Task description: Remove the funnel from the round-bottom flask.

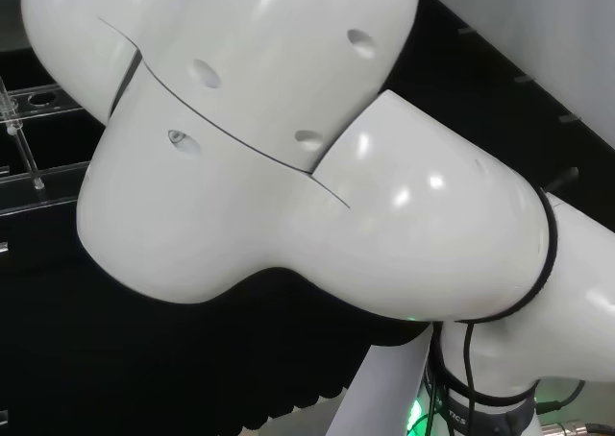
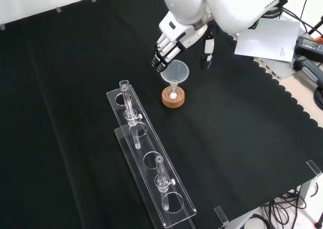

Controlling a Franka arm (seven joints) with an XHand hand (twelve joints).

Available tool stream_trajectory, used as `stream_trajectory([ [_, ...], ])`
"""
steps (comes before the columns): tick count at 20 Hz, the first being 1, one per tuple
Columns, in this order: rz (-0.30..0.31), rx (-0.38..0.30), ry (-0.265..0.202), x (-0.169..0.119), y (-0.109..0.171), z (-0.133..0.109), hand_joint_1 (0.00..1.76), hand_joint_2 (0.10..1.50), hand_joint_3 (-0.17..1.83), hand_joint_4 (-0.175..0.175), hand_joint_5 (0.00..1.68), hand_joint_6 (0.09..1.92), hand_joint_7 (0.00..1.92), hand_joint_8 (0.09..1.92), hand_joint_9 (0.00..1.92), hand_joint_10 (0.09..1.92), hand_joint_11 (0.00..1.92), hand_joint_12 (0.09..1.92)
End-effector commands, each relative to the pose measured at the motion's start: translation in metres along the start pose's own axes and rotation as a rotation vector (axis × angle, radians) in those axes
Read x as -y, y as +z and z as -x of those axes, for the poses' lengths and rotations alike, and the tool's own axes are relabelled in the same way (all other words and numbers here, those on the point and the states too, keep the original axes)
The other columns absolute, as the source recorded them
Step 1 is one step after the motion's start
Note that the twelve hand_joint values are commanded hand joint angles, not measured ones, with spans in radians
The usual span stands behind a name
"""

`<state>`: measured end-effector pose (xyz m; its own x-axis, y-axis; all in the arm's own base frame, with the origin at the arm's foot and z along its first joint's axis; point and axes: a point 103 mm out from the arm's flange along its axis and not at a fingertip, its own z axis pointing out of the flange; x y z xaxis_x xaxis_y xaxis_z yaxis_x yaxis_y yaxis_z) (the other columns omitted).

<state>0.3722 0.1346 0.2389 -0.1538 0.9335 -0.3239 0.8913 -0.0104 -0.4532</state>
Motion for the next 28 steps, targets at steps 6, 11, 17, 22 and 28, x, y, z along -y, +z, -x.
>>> stream_trajectory([
  [6, -0.006, 0.069, 0.022, -0.015, 0.002, -0.005, 0.65, 0.69, 0.16, -0.022, 0.01, 0.09, 0.00, 0.20, 0.13, 0.87, 0.39, 1.45],
  [11, -0.031, 0.081, 0.025, -0.020, 0.008, -0.005, 0.66, 0.70, 0.15, -0.021, 0.01, 0.09, 0.00, 0.25, 0.13, 0.88, 0.40, 1.45],
  [17, -0.037, 0.094, 0.030, -0.026, 0.011, -0.003, 0.67, 0.70, 0.14, -0.019, 0.02, 0.09, 0.00, 0.32, 0.14, 0.88, 0.40, 1.45],
  [22, -0.045, 0.112, 0.032, -0.031, 0.014, -0.003, 0.67, 0.71, 0.14, -0.020, 0.03, 0.09, 0.00, 0.37, 0.16, 0.87, 0.41, 1.45],
  [28, -0.052, 0.119, 0.031, -0.035, 0.019, 0.001, 0.69, 0.72, 0.14, -0.021, 0.06, 0.09, 0.00, 0.43, 0.20, 0.85, 0.41, 1.44],
])
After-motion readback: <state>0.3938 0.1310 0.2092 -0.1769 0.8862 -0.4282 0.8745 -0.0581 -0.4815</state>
